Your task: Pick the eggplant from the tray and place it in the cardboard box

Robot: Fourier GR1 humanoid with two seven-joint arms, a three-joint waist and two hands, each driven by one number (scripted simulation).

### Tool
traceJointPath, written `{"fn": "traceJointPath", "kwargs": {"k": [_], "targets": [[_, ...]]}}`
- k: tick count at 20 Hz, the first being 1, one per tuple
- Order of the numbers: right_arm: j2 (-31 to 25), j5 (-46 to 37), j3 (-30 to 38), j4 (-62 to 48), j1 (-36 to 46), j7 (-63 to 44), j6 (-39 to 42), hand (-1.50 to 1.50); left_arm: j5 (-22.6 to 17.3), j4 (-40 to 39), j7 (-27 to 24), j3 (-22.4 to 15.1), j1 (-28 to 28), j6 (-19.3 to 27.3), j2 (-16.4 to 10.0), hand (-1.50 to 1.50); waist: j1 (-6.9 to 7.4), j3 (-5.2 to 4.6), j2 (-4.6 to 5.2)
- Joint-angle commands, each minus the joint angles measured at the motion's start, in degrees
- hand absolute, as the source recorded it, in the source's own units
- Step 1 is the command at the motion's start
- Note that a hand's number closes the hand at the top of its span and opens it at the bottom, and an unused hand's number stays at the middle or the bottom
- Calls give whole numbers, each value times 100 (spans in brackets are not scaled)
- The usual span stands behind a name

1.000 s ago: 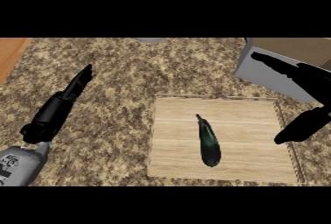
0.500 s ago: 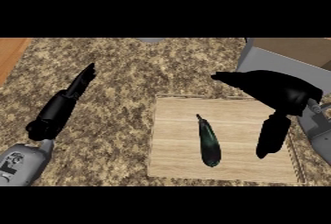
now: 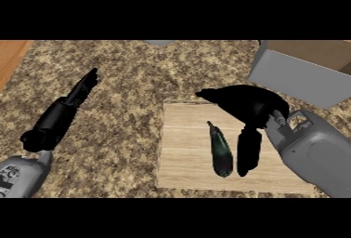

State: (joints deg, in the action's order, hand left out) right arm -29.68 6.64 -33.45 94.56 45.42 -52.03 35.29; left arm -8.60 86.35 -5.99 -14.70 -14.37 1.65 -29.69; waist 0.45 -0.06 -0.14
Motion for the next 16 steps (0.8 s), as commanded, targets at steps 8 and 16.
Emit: {"fn": "traceJointPath", "kwargs": {"k": [8, 16], "targets": [[658, -999, -489, -216, -227, -690, 22, -150, 257, -30, -60, 182, 214, -222, 179, 0, -9, 3, 11], [643, -1619, -464, -309, -658, -177, 350, -150, 373, 221, 8, 411, 336, -352, 324, 0, -3, 7, 4]]}}
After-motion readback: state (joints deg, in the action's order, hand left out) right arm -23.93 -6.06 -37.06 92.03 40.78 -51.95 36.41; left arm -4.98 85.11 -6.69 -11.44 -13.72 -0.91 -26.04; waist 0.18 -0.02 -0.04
